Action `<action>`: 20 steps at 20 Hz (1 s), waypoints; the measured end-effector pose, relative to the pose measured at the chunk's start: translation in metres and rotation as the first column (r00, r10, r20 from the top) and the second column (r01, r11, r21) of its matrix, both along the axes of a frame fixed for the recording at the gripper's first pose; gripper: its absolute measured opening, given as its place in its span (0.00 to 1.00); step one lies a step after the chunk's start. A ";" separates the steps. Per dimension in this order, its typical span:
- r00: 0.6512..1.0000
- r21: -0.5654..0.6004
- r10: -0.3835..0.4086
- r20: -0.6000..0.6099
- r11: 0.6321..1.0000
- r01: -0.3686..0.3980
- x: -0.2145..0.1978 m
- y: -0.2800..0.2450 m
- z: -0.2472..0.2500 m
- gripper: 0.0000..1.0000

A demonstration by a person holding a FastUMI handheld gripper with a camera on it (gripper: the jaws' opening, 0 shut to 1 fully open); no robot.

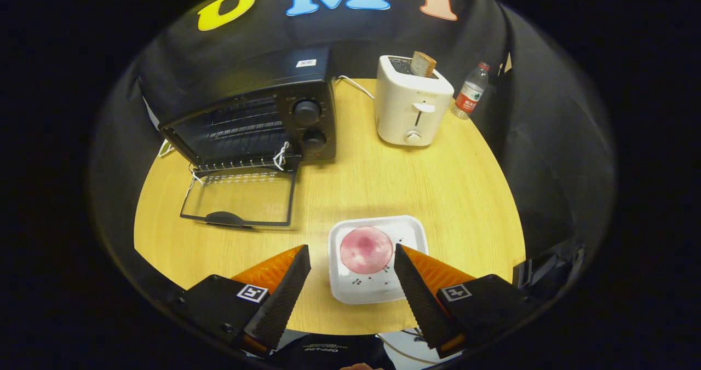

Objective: Open the toaster oven, put the food inside, and close the toaster oven door.

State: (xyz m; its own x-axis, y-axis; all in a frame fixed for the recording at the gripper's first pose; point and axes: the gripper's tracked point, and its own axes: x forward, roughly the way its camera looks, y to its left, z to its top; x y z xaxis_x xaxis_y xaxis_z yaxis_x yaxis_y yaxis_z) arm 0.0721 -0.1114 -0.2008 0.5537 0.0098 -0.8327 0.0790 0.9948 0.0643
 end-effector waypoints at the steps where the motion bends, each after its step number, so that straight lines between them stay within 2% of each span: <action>1: 1.000 0.008 -0.001 -0.013 1.000 0.001 0.002 -0.007 -0.006 0.98; 5: 0.997 0.055 0.014 -0.082 0.998 -0.009 0.014 -0.035 -0.023 0.98; 10: 0.983 0.131 0.089 -0.160 0.989 -0.068 0.028 -0.062 -0.044 0.98; 15: 0.967 0.160 0.156 -0.201 0.979 -0.125 0.025 -0.081 -0.068 0.99; 20: 0.954 0.227 0.162 -0.254 0.968 -0.104 0.023 -0.092 -0.084 0.98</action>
